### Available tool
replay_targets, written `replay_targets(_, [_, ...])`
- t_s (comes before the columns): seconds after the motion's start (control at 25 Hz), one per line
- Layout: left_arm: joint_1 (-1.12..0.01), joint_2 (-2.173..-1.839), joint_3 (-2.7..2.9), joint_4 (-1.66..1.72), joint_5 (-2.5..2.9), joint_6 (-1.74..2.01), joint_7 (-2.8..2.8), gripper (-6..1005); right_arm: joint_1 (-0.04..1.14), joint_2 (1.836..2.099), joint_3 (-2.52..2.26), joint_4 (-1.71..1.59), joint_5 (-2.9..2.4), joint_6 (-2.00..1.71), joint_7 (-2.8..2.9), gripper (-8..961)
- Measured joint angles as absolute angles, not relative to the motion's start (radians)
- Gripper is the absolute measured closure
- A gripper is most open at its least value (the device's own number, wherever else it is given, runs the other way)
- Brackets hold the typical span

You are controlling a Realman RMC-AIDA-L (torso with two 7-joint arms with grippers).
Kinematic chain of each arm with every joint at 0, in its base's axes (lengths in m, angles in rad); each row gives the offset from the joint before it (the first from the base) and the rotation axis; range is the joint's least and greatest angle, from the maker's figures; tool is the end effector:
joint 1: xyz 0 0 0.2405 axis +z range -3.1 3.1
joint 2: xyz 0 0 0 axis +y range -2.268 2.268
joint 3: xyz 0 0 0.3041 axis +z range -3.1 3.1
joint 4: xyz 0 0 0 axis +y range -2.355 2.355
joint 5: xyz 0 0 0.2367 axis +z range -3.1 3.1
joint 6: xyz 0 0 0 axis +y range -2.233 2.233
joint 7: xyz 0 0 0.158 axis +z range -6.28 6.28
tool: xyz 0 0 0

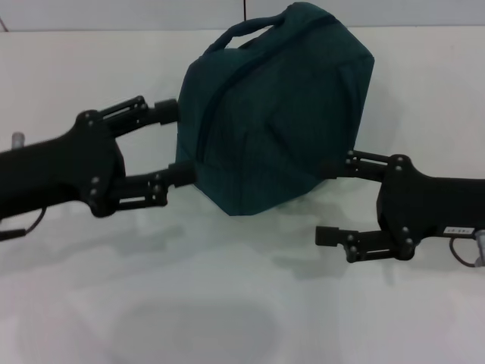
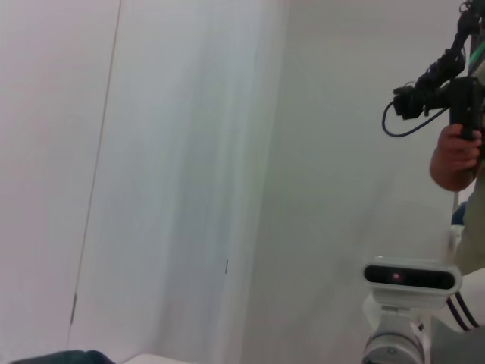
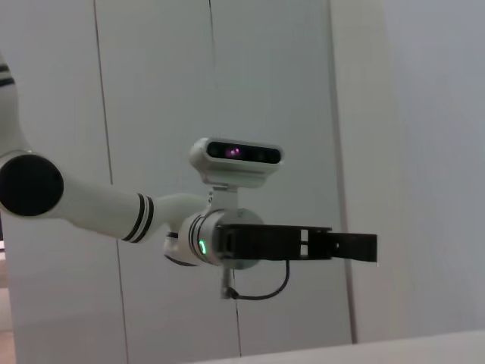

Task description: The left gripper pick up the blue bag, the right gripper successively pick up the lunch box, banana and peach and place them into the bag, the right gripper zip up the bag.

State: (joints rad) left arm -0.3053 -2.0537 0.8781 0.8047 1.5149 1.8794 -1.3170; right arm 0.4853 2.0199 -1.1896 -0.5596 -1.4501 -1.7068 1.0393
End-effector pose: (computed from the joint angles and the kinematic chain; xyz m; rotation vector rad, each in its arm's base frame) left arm -0.2895 0.3063 0.0191 -2.6610 -0.3181 -1.2327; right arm 0.2596 0.3389 -0.0527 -2.8538 0.0682 1.1083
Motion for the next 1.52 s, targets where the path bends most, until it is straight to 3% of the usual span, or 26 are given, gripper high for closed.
replay_targets(1.52, [-0.275, -2.04, 0.84, 0.758, 1.722, 1.969, -1.187, 129, 0.47, 2.011, -1.257, -0.552, -1.529, -1.716, 1.025, 113])
